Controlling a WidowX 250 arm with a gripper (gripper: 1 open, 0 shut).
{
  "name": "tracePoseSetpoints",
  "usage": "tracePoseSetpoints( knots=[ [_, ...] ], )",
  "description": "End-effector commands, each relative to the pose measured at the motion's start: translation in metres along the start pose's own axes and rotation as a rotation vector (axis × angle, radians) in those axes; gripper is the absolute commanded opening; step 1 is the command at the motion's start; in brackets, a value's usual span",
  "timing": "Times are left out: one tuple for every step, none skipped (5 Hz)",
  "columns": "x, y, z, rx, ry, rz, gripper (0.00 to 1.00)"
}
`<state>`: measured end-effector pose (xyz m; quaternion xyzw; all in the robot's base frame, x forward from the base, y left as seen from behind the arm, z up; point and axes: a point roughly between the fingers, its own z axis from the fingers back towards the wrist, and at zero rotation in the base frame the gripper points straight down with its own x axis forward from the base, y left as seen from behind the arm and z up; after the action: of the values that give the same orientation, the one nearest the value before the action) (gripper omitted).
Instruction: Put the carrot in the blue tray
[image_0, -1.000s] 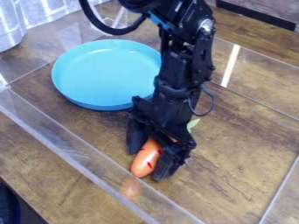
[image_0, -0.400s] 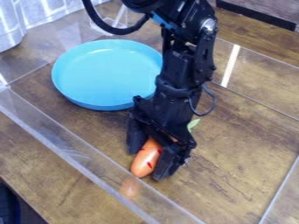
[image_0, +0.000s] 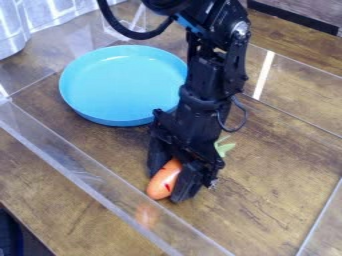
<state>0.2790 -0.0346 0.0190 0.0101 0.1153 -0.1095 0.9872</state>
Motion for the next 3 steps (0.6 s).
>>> tracePoseSetpoints(
  knots=[
    [0.0044,-0.0003,0.0088,0.011,-0.031,-0.027,0.00],
    [0.0032,0.0014,0.0124,0.018,-0.032,-0.032,0.00],
    [0.0021,0.0031,0.0164,0.026,-0.034,-0.037,0.00]
  ],
)
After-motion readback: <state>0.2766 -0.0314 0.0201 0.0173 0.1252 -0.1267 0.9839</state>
